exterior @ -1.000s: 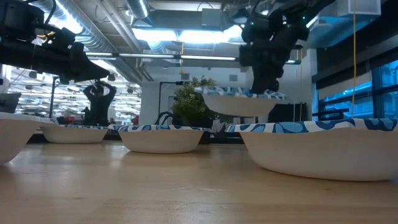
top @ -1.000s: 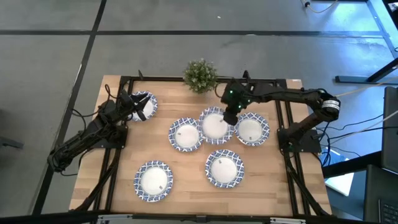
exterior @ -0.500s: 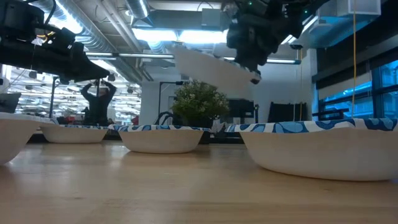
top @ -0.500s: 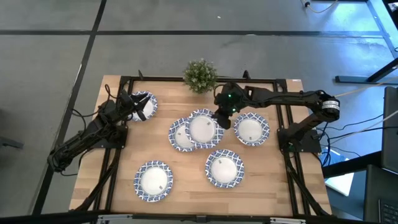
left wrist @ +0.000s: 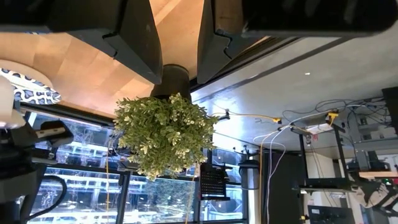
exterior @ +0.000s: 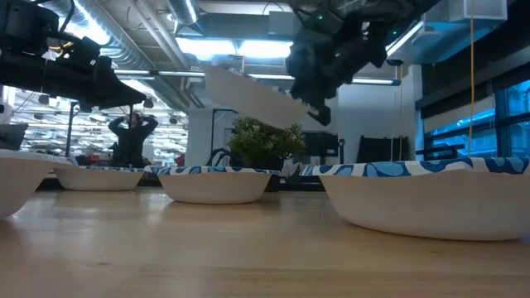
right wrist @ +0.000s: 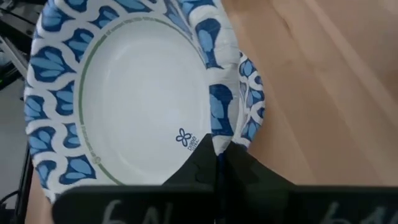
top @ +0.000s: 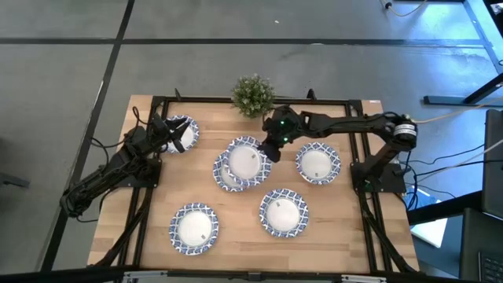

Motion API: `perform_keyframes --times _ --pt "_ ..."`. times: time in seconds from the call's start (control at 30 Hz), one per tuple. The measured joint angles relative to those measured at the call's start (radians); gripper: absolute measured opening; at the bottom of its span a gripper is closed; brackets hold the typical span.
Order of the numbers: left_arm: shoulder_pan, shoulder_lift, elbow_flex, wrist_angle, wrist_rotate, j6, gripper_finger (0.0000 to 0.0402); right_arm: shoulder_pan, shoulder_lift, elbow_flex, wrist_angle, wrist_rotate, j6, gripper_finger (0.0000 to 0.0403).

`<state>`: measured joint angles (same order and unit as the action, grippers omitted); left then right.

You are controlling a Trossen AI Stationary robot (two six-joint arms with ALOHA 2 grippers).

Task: Nest bowls inside each other
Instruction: Stack the white bowl on the white bowl

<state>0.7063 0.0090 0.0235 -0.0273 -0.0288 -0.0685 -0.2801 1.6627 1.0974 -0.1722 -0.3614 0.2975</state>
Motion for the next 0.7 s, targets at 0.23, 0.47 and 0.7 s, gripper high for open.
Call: perform_keyframes --times 0.23,0.47,0.7 --pt "0.0 0.0 0.0 0.002 -0.008 0.0 0.0095 0.042 0.161 0.204 -0.048 0.0 -0.039 0.0005" --pt "0.0 0.0 0.0 0.002 -0.008 -0.001 0.0095 0.043 0.287 0.372 -0.227 0.02 -0.074 0.0006" --pt "0.0 0.0 0.0 0.002 -0.008 -0.001 0.0095 0.037 0.32 0.373 -0.242 0.053 -0.071 0.0006"
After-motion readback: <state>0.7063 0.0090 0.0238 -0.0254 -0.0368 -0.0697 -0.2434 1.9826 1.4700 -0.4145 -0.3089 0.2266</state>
